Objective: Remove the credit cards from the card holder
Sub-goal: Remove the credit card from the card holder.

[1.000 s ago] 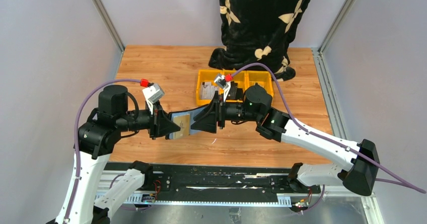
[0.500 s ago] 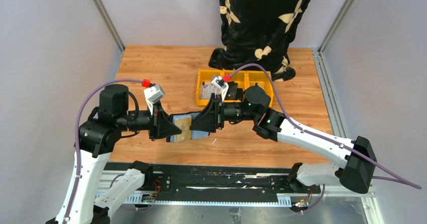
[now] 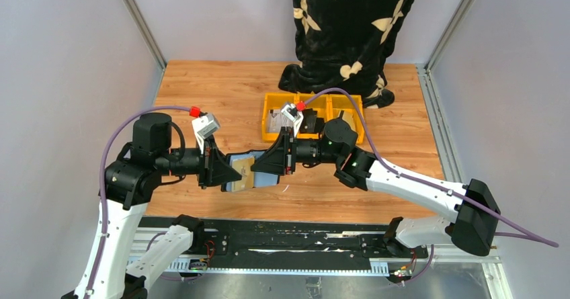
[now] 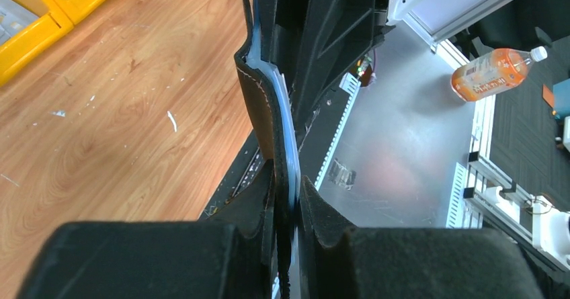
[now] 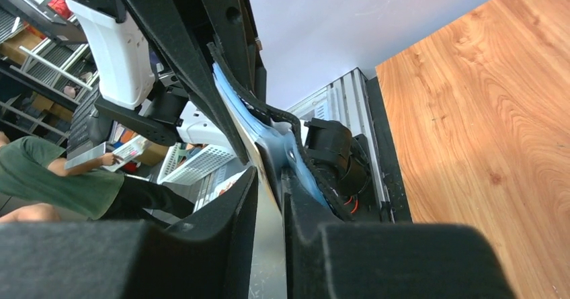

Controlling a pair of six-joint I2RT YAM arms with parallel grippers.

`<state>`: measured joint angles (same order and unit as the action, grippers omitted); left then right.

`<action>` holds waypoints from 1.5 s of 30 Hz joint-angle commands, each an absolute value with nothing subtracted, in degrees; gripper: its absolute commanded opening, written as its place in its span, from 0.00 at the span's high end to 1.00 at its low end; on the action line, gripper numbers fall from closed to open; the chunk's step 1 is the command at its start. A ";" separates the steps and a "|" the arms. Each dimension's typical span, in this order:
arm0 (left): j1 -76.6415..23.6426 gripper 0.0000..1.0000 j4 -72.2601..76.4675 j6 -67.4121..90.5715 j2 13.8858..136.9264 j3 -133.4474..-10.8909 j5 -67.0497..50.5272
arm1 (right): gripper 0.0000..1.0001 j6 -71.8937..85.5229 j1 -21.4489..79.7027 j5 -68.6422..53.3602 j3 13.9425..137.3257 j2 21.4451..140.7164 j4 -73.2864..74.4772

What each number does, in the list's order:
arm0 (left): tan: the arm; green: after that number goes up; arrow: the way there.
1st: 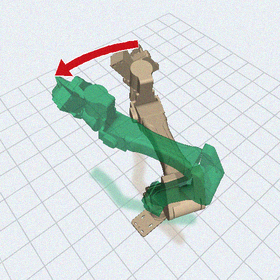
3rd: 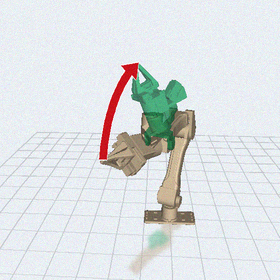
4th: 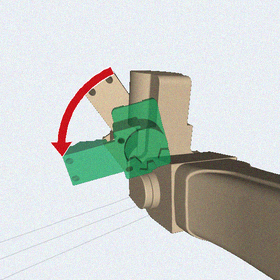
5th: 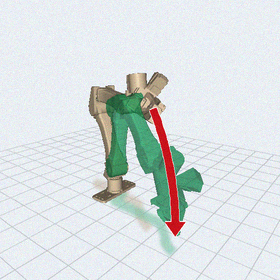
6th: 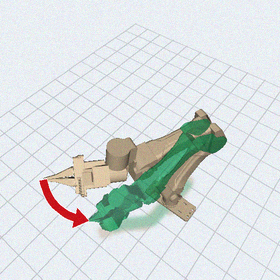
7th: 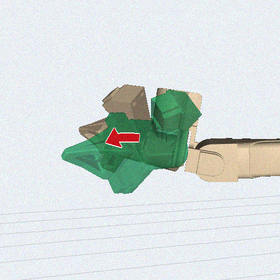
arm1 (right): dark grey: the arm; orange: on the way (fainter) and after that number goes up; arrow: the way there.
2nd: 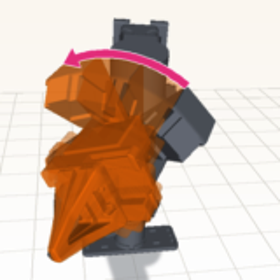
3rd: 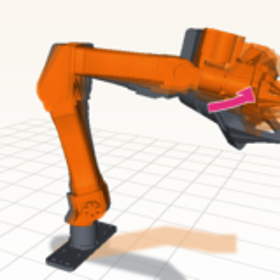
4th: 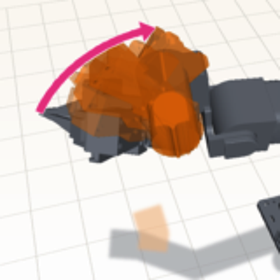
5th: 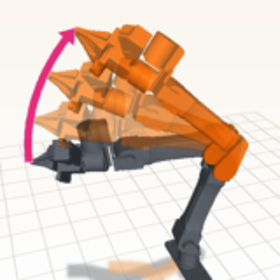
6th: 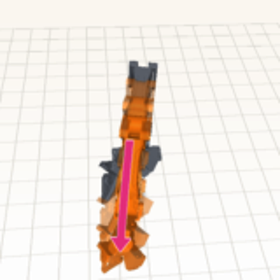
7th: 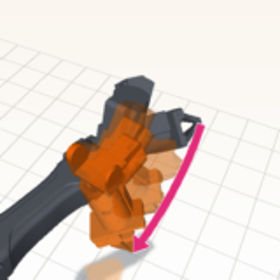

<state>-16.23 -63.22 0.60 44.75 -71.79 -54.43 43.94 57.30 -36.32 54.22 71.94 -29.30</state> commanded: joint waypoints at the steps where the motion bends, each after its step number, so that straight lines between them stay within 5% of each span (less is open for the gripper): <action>1: -16.70 0.92 -61.00 1.31 44.98 -73.33 -62.53 | 0.82 41.92 60.15 -27.84 53.37 73.38 -30.62; 5: -16.70 0.81 -61.04 1.66 45.24 -72.97 -63.71 | 1.00 42.68 60.99 -24.51 52.48 73.19 -32.72; 15: -16.69 0.60 -60.91 0.27 43.37 -71.31 -73.20 | 1.00 50.26 59.96 -34.45 44.01 70.79 -53.54; 25: -16.70 0.79 -60.91 0.47 42.28 -70.92 -76.96 | 1.00 53.49 59.17 -37.04 40.21 68.59 -59.89; 36: -16.70 0.83 -61.00 0.97 42.84 -71.90 -77.01 | 1.00 50.00 59.15 -38.25 39.64 63.90 -53.84; 45: -16.65 0.98 -61.00 1.23 42.48 -72.31 -75.15 | 1.00 48.24 59.10 -38.43 39.20 61.78 -50.81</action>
<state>-16.01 -61.34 0.23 43.05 -70.70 -73.30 50.70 59.79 -38.09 40.16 64.16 -52.58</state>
